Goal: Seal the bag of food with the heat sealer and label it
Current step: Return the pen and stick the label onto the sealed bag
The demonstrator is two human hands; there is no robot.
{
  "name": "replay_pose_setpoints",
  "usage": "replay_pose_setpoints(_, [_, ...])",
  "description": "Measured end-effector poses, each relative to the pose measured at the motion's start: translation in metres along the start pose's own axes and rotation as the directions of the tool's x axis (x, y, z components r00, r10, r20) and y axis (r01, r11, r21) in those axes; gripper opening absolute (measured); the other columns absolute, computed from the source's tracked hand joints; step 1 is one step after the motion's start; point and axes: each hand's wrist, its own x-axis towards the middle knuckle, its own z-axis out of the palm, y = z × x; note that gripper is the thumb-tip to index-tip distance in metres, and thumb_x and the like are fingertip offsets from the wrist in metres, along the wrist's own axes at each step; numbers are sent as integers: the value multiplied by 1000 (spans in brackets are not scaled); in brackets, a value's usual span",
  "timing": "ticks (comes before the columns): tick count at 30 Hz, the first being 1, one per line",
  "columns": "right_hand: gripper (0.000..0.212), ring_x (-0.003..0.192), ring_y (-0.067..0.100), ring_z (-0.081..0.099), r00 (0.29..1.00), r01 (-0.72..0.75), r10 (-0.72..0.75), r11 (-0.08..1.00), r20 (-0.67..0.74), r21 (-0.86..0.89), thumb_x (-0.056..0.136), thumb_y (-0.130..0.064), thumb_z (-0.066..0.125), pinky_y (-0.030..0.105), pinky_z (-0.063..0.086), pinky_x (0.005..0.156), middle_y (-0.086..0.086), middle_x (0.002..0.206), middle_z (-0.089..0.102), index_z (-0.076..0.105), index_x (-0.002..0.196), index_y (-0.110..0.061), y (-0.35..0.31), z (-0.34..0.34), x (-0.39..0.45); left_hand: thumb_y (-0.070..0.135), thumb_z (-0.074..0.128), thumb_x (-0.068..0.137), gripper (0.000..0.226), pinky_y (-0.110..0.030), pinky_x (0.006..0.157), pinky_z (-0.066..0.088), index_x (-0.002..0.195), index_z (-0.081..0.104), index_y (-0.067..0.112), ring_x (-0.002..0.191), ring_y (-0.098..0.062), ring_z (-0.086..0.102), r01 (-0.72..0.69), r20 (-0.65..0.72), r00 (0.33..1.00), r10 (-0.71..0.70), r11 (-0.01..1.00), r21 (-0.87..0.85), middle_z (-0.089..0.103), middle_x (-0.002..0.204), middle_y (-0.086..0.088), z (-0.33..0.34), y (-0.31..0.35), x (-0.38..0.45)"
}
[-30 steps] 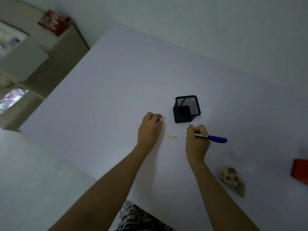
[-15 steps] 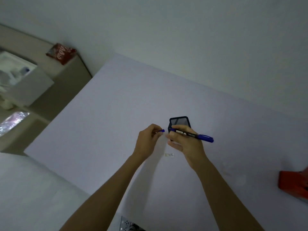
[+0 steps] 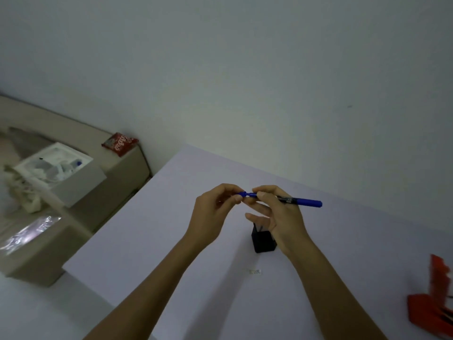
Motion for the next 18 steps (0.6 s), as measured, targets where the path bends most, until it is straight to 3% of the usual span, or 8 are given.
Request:
replay_pose_setpoints(5, [5,84,28,74,1000,12,-11,999,30,-39,90,-4,63,36,61,61,19,83,75,59,86,-6,-13,3,-8,15,62,91,12,-12,76,50,100,69,16,84,-2,65,-54,30,998,52,997,54,71,91,7,-12,17,0])
replay_pose_setpoints(11, [9,70,24,73,990,142,-139,973,31,-181,84,-12,72,26,56,57,9,70,73,67,88,-6,-25,-5,-17,11,66,87,10,-8,68,45,94,73,14,76,-1,64,-92,66,994,89,995,45,72,83,6,-15,35,-2])
replay_pose_setpoints(18, [12,66,24,71,985,171,-166,978,52,-118,84,-6,70,26,57,61,13,73,72,59,80,-8,-21,-17,-13,9,67,86,10,-14,73,52,93,74,10,79,-3,67,-120,57,991,119,992,26,74,85,3,5,36,-1])
